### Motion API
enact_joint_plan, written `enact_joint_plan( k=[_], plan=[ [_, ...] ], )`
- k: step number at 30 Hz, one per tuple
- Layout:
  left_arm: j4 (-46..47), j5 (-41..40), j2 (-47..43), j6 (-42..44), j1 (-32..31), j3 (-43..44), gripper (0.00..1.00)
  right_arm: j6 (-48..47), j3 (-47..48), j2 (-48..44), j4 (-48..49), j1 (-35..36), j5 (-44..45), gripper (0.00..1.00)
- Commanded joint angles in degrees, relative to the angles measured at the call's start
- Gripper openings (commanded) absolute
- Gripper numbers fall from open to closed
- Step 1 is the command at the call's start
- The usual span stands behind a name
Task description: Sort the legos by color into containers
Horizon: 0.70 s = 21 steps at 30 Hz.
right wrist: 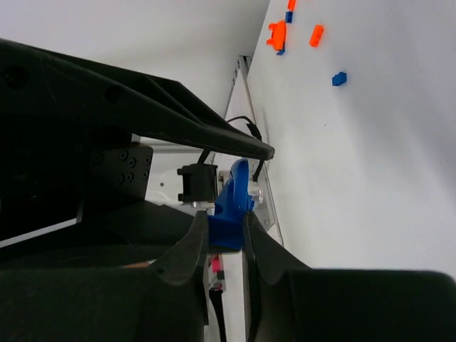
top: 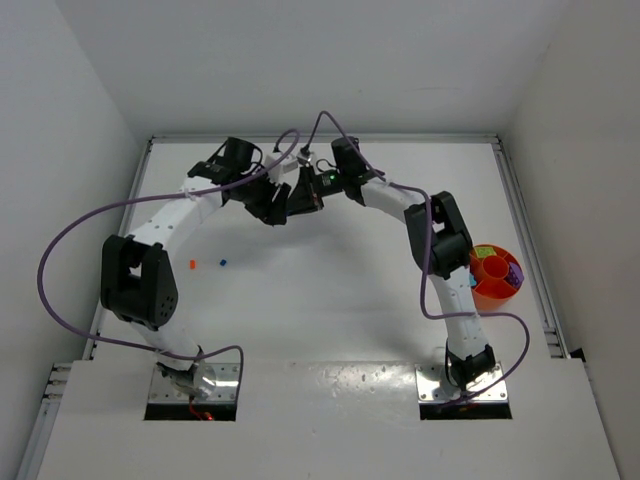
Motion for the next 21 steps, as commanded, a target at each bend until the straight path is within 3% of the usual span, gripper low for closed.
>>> enact_joint_plan(
  k=[1, 3, 6, 11, 15, 18, 21],
  plan=[
    [4.0, 1.9, -1.9, -1.6, -1.2, 0.4, 0.62, -2.4, 0.4, -2.6, 3.8, 1.7, -2.2, 0.00],
    [4.0, 1.1, -1.9, -1.6, -1.2, 0.4, 0.69, -4.4, -0.9, -4.0, 2.4, 1.0, -0.9, 0.00],
    [4.0, 1.1, -3.7, -2.2, -0.6, -0.2, 1.00, -8.5, -2.7, -6.2, -2.7, 0.3, -0.1, 0.00],
    [4.0, 1.9, -9.4, -0.9, 2.2, -2.0, 1.00, -19.7, -4.8, -10.2, -13.5, -2.3, 4.4, 0.00],
    [5.9, -3.2, -14.5, -2.7, 4.0, -2.5, 1.00, -32.1, -4.2, -14.4, -26.7, -6.9, 11.7, 0.00],
    [11.3, -12.7, -18.4, -12.2, 4.7, -6.7, 1.00, -41.4, -3.4, -19.3, -36.2, -11.7, 20.1, 0.00],
    [12.6, -11.2, -17.3, -13.0, 5.9, -8.5, 1.00, -47.4, -3.4, -25.2, -42.9, -16.4, 30.7, 0.00]
  ],
)
